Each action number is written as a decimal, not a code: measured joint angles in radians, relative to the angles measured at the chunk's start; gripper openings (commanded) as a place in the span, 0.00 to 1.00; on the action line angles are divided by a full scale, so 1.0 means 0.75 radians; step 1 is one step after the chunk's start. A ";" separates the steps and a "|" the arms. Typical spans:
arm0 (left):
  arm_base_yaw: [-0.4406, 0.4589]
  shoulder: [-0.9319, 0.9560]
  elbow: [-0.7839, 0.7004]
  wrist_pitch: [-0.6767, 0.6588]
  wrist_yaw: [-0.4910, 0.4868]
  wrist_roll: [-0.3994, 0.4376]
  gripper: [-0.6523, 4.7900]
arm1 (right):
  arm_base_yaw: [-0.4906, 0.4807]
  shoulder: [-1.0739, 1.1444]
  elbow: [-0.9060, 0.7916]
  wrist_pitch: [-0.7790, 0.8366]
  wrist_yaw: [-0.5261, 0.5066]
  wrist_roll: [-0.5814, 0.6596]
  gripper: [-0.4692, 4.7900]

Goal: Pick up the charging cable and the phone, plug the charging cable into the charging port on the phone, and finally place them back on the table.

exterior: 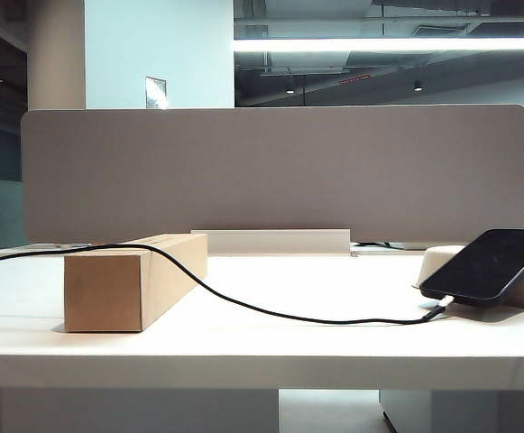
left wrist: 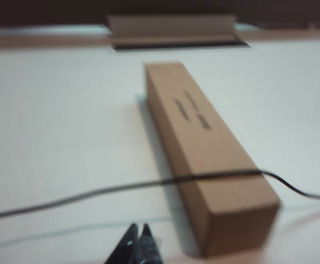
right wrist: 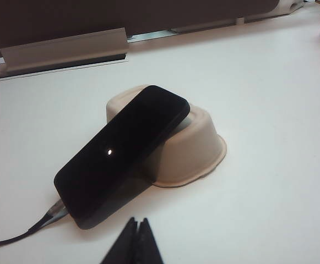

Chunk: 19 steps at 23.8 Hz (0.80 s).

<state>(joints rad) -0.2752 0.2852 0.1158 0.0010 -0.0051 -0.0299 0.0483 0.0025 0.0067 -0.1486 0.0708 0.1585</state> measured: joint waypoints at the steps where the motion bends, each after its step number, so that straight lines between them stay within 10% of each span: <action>1: 0.036 -0.024 0.000 0.003 -0.004 0.011 0.11 | 0.000 0.000 0.000 0.001 -0.001 0.000 0.09; 19: 0.379 -0.375 -0.107 -0.005 0.006 -0.017 0.11 | 0.000 0.000 0.000 0.000 -0.001 -0.003 0.09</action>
<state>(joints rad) 0.0090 0.0036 0.0357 -0.0029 -0.0010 -0.0425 0.0483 0.0025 0.0067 -0.1486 0.0704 0.1566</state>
